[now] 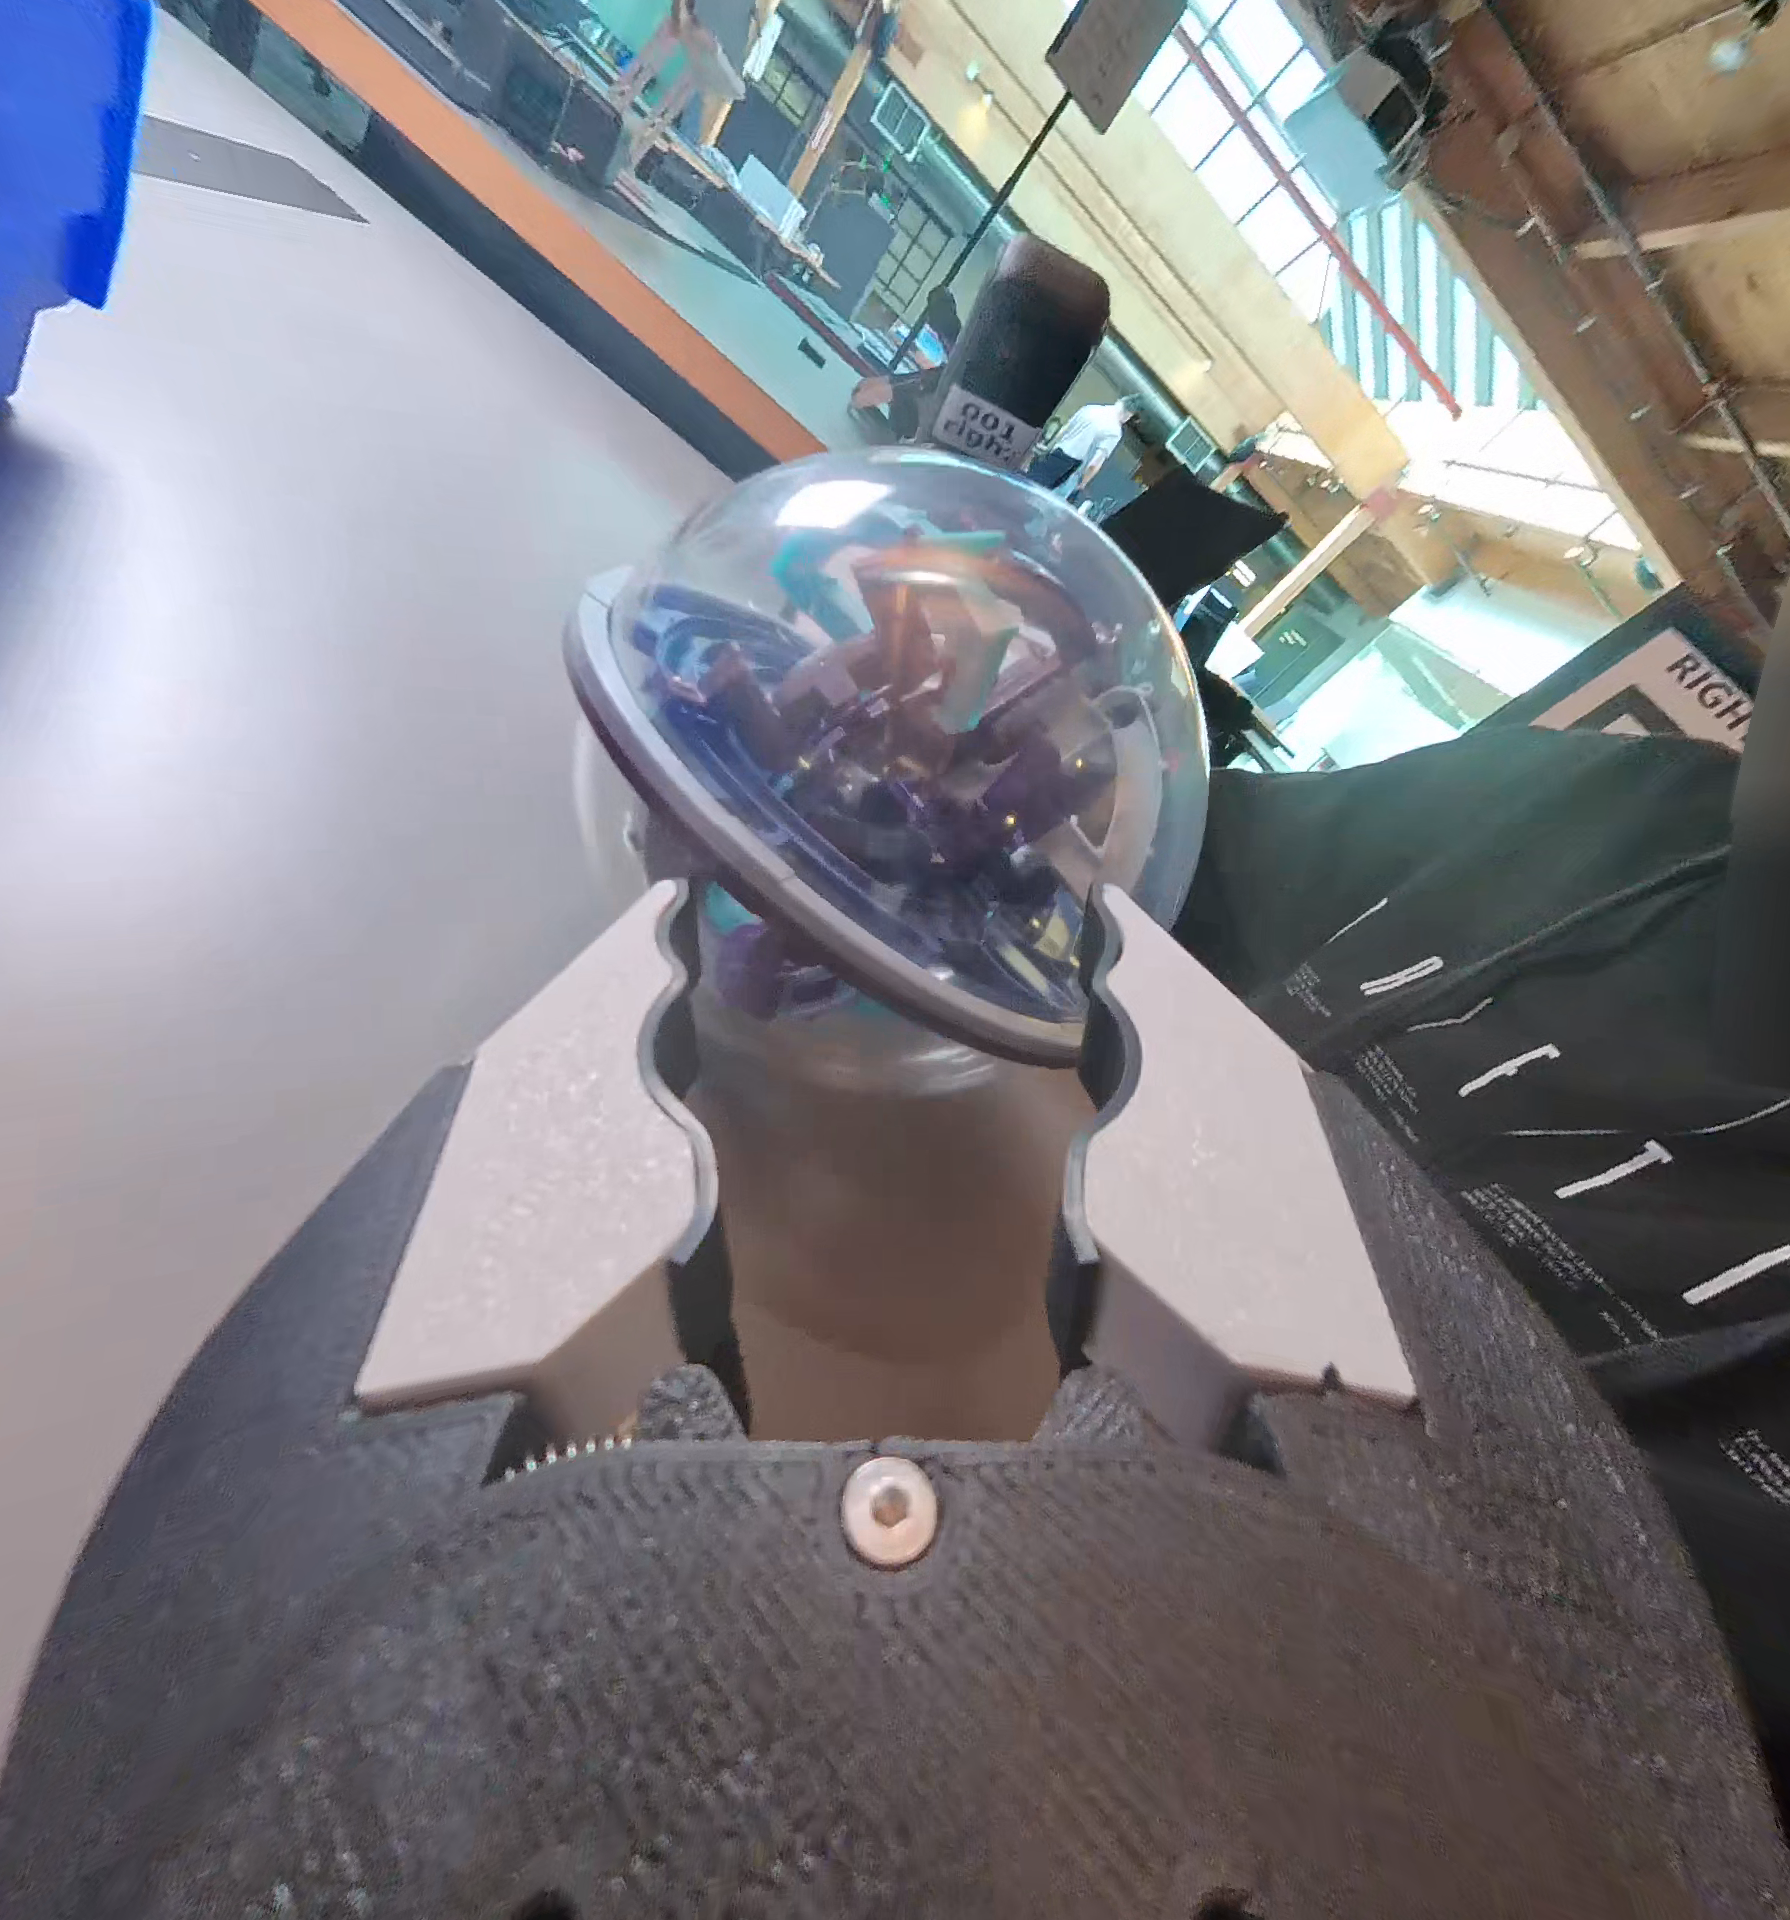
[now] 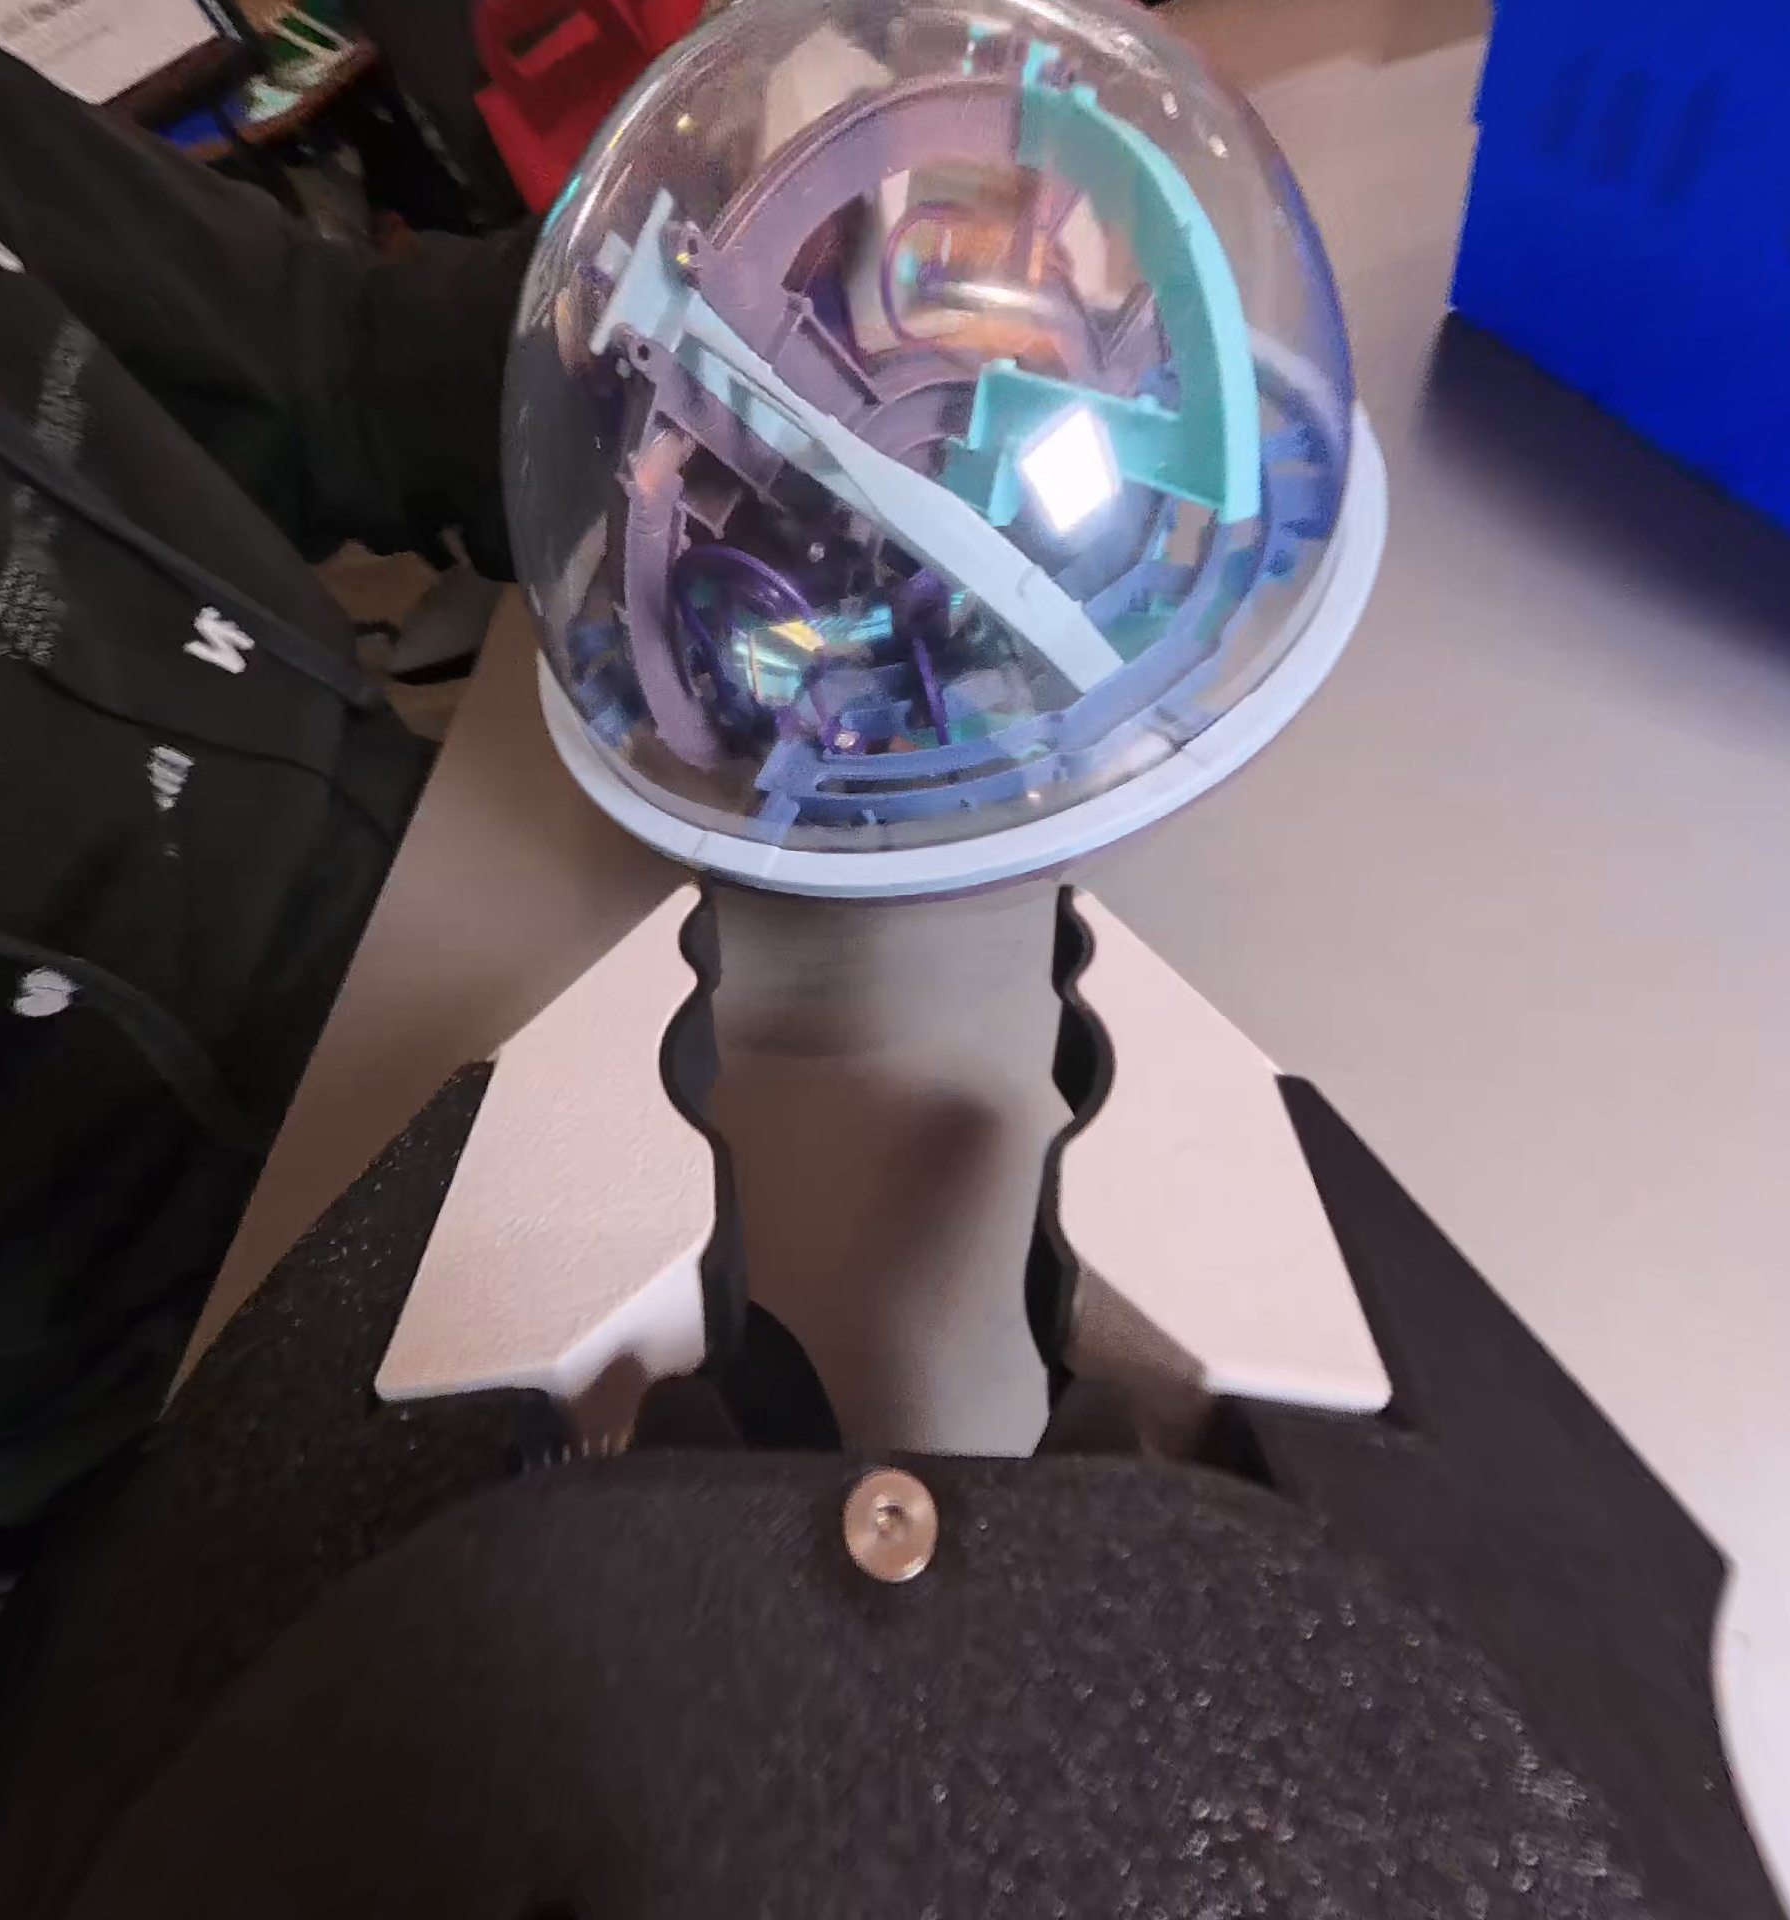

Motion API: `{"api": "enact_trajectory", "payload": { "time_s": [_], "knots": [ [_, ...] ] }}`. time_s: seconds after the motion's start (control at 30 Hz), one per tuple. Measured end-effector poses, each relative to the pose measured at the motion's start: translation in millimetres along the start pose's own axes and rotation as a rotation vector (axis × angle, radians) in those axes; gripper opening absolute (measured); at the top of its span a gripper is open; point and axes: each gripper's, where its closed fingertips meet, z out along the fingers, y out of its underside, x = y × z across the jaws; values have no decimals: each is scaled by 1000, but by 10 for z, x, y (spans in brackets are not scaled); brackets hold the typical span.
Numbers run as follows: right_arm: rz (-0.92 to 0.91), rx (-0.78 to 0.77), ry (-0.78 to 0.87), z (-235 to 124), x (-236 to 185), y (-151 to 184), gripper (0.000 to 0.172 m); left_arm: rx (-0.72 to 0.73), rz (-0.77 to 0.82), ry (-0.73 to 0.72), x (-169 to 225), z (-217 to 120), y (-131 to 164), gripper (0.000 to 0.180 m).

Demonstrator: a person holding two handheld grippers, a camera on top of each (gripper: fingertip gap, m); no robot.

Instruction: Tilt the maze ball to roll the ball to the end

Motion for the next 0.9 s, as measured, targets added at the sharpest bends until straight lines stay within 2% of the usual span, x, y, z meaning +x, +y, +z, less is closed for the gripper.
{"api": "enact_trajectory", "payload": {
  "time_s": [0.2, 0.3, 0.43, 0.53, 0.63, 0.7, 0.9],
  "knots": [
    [16, 6, -38, 22, -41, 25, 58, 14, 36, 2, 23, -26, -13, 67],
    [48, 21, -109, -37, -121, 33, 56, 23, 60, 10, 47, -46, -37, 53],
    [134, 89, -180, -108, -142, -44, 53, 28, 58, 24, 73, -55, -41, 44],
    [172, 92, -198, -92, -129, -38, 40, 19, 74, 44, 123, -56, -26, 36],
    [190, 93, -228, -95, -151, -38, 28, 18, 96, 85, 197, -58, -14, 11],
    [191, 117, -250, -116, -184, -84, 10, 18, 100, 103, 233, -53, -10, 9],
    [211, 184, -175, -150, -16, -167, 7, 63, 107, 43, 163, -87, -98, 8]
  ]
}}
